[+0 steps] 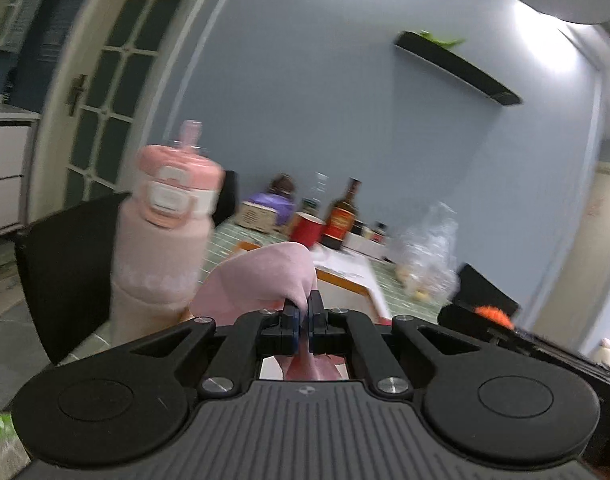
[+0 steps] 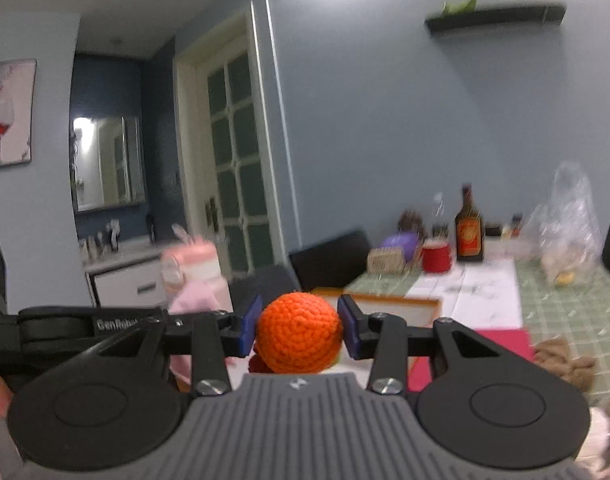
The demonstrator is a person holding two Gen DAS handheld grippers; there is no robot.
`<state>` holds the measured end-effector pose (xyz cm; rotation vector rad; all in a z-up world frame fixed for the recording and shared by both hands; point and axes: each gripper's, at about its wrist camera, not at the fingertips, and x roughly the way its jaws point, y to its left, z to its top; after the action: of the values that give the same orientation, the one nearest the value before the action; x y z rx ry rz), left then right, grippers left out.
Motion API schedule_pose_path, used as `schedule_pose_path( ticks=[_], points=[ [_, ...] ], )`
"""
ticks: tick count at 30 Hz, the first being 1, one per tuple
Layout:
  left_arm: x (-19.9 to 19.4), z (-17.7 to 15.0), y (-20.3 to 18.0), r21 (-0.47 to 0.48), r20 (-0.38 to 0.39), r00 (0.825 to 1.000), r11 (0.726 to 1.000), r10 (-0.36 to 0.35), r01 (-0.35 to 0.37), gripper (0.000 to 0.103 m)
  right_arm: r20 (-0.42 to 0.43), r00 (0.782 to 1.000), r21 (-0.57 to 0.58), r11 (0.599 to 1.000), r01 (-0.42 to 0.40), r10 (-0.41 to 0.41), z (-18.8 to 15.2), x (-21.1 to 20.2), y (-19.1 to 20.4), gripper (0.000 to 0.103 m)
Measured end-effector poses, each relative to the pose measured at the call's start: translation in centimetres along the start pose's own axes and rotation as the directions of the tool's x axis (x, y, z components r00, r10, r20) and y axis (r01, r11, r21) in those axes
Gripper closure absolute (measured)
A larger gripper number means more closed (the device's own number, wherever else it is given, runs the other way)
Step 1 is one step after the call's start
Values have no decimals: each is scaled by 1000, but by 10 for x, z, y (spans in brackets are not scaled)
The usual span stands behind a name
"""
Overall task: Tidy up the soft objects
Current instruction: 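Carry the pink cloth and orange ball with both tools to the orange box, then open the left tool over the orange box while the right tool releases the ball inside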
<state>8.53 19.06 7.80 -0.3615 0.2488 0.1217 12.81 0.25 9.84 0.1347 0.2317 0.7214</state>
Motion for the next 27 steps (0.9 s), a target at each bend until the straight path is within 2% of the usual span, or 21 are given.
schedule_pose_path(
  ticks=[3, 6, 8, 9, 10, 12, 14, 16, 18, 21, 27],
  points=[
    [15, 2, 8, 43, -12, 1000, 999, 13, -12, 99, -18, 1000, 54, 998, 24, -23, 0, 38, -10, 62],
    [23, -4, 11, 95, -10, 1000, 995, -2, 3, 99, 13, 1000, 83, 996, -13, 12, -16, 55, -22, 62],
    [23, -11, 12, 140, 26, 1000, 990, 15, -18, 99, -8, 999, 137, 989, -48, 50, -31, 60, -29, 62],
    [24, -14, 10, 179, 54, 998, 983, 32, -42, 99, -41, 998, 136, 990, -38, 44, -33, 63, -26, 62],
    [25, -17, 8, 214, 71, 996, 975, 51, -65, 99, -37, 998, 112, 993, -43, 48, -38, 60, -20, 62],
    [31, -22, 7, 252, 63, 992, 961, 106, -118, 99, -38, 998, 33, 998, -52, 53, -45, 58, -8, 62],
    [36, -27, 9, 254, 36, 993, 960, 114, -119, 99, -45, 998, -14, 999, -34, 34, -50, 60, 2, 62],
    [38, -30, 11, 261, 35, 994, 959, 105, -110, 99, -62, 997, -11, 999, -39, 38, -54, 64, 5, 62],
    [40, -32, 12, 271, 42, 991, 953, 130, -137, 99, -91, 995, -5, 999, -37, 36, -58, 68, 6, 62],
    [45, -35, 14, 278, 48, 986, 946, 157, -164, 99, -110, 994, -46, 999, 11, -16, -64, 69, 7, 62],
    [46, -43, 26, 272, 51, 993, 956, 105, -115, 99, -107, 994, -15, 1000, 2, -4, -64, 68, 3, 62]
  ],
)
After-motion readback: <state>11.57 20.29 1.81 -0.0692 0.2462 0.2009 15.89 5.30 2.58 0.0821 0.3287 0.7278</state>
